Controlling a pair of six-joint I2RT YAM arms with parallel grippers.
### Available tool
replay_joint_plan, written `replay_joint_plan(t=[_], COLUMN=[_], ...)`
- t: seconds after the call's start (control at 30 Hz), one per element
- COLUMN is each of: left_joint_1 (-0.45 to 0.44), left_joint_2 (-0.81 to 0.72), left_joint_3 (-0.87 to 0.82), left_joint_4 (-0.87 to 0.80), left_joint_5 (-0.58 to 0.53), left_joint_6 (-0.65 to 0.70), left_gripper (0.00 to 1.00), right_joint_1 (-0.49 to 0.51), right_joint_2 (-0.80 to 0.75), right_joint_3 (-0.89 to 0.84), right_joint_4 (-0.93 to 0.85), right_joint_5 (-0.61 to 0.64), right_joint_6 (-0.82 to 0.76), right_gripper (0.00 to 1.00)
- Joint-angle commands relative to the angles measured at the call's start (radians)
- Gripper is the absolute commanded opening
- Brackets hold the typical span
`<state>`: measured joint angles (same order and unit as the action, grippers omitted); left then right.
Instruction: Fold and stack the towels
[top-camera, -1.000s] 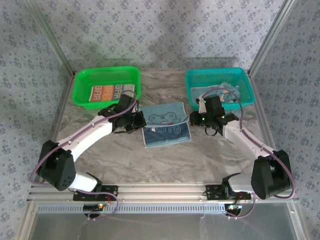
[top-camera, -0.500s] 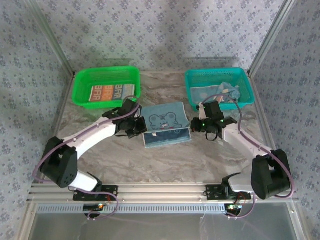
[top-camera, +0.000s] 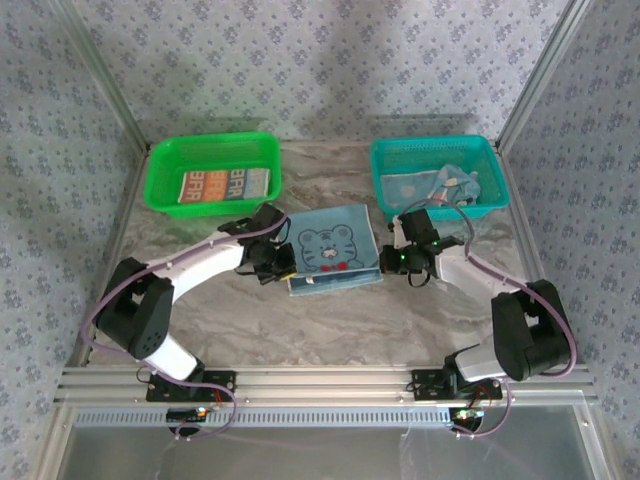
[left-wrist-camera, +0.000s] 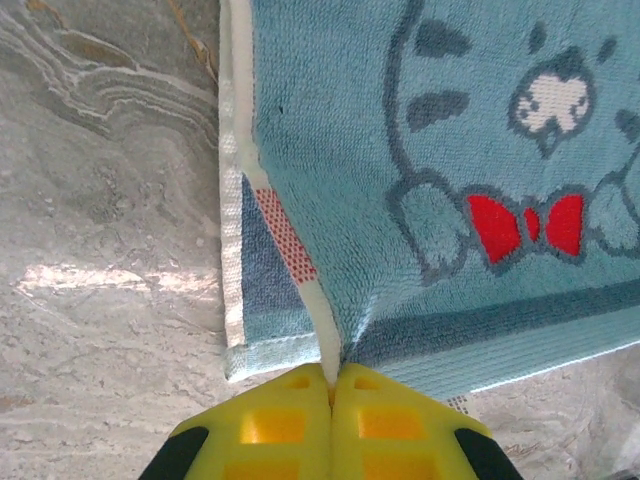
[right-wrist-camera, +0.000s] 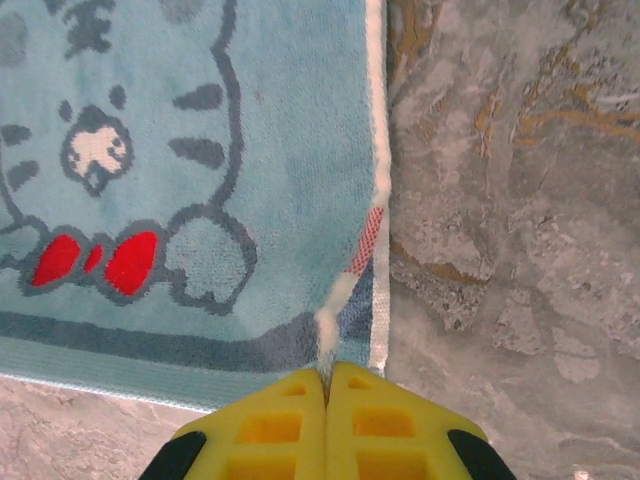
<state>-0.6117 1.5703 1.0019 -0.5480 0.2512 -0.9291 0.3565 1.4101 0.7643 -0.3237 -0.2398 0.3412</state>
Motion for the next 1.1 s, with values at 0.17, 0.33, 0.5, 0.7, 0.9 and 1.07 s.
replay_joint_plan(t=[0.17, 0.33, 0.5, 0.7, 0.9, 1.07], left_joint_1=[-0.003, -0.004, -0.003, -0.004, -0.007, -0.007], left_joint_2=[0.070, 0.092, 0.103, 0.099, 0.087, 0.072], left_joint_3=[-0.008, -0.007, -0.005, 0.001, 0.024, 0.067], left_joint_4=[-0.055, -0.060, -0.064, -0.077, -0.122, -0.184], left_joint_5=[0.035, 0.043, 0.045, 0.039, 0.020, -0.017], left_joint_6=[0.001, 0.008, 0.016, 0.023, 0.041, 0.066], left_gripper=[0.00, 0.00, 0.00, 0.10, 0.42, 0.47], right_joint_1=[0.017, 0.028, 0.039, 0.048, 0.057, 0.059], right_joint_2=[0.048, 0.057, 0.057, 0.047, 0.004, -0.041], right_joint_3=[-0.011, -0.018, -0.029, -0.022, -0.015, 0.002], right_joint_4=[-0.006, -0.013, -0.014, -0.018, -0.046, -0.077], right_joint_5=[0.031, 0.038, 0.046, 0.038, 0.041, 0.070], right_joint_6=[0.016, 0.025, 0.040, 0.044, 0.045, 0.026], right_gripper=[0.00, 0.01, 0.05, 0.16, 0.44, 0.45])
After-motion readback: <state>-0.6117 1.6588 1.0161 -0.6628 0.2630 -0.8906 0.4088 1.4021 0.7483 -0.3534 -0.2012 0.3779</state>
